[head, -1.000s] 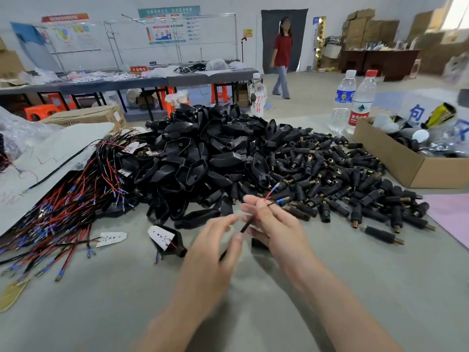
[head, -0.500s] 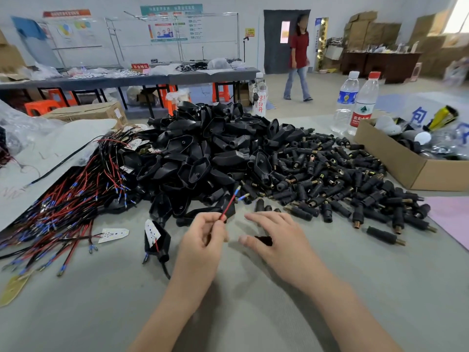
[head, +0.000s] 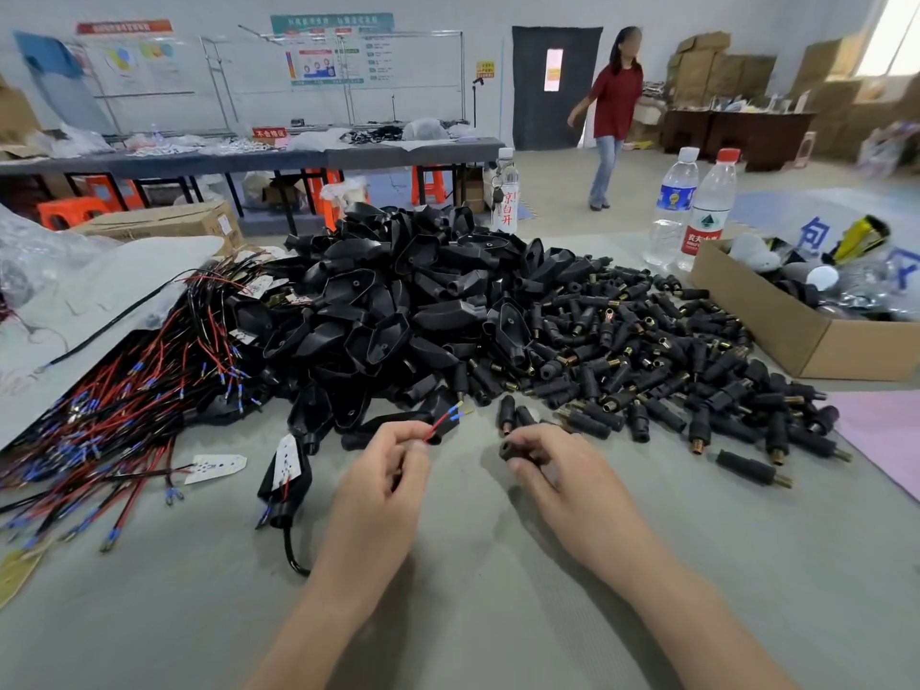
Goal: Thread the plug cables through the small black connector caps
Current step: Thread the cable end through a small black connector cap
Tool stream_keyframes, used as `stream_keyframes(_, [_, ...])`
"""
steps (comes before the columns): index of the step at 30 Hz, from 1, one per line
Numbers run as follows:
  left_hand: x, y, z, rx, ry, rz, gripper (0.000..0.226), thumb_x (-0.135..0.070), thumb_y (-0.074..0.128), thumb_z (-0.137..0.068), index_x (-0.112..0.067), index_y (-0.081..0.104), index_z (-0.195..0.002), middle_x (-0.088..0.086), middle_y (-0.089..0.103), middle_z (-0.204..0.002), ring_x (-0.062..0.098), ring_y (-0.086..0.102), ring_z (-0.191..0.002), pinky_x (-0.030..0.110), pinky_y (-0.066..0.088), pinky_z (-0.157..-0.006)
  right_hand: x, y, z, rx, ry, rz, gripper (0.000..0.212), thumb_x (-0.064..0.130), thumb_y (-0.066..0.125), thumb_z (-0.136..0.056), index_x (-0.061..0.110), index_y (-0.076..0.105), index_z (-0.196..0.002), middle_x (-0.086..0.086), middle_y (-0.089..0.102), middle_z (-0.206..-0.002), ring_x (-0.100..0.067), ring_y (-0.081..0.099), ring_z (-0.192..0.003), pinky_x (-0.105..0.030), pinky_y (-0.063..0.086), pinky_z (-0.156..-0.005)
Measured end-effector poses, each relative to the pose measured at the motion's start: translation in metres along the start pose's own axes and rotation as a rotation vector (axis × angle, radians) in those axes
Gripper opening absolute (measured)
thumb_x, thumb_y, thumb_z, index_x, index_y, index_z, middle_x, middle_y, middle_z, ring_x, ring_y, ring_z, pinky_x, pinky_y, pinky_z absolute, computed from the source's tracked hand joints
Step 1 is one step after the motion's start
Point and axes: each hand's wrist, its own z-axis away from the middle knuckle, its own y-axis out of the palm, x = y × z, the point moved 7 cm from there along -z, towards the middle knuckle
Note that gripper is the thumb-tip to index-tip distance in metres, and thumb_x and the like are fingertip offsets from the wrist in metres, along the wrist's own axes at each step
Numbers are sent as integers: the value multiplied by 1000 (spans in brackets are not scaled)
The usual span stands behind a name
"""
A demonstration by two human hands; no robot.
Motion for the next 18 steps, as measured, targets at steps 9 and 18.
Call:
stream_keyframes(9, [-2, 6, 2, 21, 22, -55, 19, -25, 49, -103, -39, 58, -94, -4, 56, -65, 12, 42, -56, 27, 35, -53, 4, 11, -2, 6, 324, -955, 13, 17, 56, -102, 20, 61, -113, -7, 72, -102, -26, 70, -98, -37, 59, -88])
stream_keyframes(18, [-16, 0, 6, -41, 112, -144, 8, -37, 54, -100, -34, 62, -99, 2, 43, -57, 8, 29, -48, 19, 25, -46, 12, 29, -4, 67, 517, -1509, 24, 5, 48, -102, 1, 58, -123, -20, 74, -104, -34, 74, -90, -34, 60, -69])
